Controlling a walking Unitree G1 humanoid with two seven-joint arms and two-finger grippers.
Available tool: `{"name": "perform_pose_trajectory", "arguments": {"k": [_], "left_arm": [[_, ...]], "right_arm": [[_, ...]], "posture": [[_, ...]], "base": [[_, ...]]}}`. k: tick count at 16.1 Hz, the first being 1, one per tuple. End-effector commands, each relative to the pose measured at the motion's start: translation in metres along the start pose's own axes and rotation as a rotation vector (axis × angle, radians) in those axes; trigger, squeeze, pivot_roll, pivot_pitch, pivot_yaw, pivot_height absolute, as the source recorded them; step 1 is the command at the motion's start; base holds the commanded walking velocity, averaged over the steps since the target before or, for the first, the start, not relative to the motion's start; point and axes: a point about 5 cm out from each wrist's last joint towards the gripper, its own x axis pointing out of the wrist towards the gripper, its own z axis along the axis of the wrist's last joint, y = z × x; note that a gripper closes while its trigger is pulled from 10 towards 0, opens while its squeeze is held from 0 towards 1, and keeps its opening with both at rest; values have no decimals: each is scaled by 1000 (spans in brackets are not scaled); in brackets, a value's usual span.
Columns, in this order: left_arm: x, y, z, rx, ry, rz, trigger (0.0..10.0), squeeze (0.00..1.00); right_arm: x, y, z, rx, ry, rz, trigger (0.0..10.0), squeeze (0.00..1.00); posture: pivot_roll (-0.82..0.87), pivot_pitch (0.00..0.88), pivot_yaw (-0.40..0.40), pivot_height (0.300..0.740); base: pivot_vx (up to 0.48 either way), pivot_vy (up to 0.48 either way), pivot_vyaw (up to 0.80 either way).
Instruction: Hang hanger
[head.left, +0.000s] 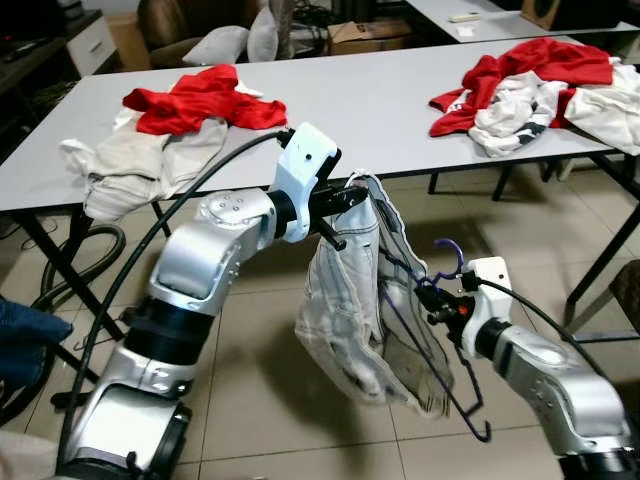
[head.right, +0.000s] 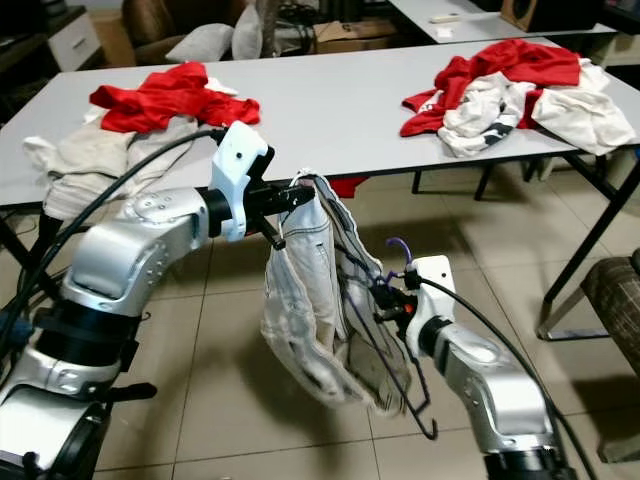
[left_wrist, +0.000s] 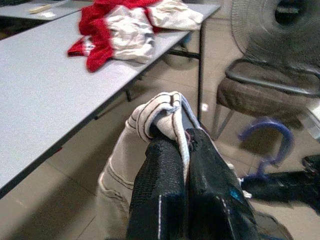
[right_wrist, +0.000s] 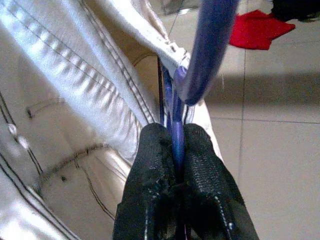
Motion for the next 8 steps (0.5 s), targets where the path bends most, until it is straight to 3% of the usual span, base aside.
{"name": "perform_pose_trajectory", "arguments": {"k": [1, 4, 8], "left_arm": [[-9, -5, 4, 59, 20, -74, 0, 0], [-22, -6, -12, 81, 108, -147, 0, 0], [-30, -7, -16, 87, 140, -212, 0, 0]], "right_arm": [[1, -9, 26, 71, -162, -29, 10000, 0], [2, -23, 46, 165, -296, -46, 10000, 0], [6, -26, 74, 208, -420, -12, 10000, 0]], "posture": [[-54, 0, 79, 740], [-43, 0, 75, 740], [-37, 0, 70, 740]], "base": [[0, 0, 0], [0, 0, 0], [0, 0, 0]]}}
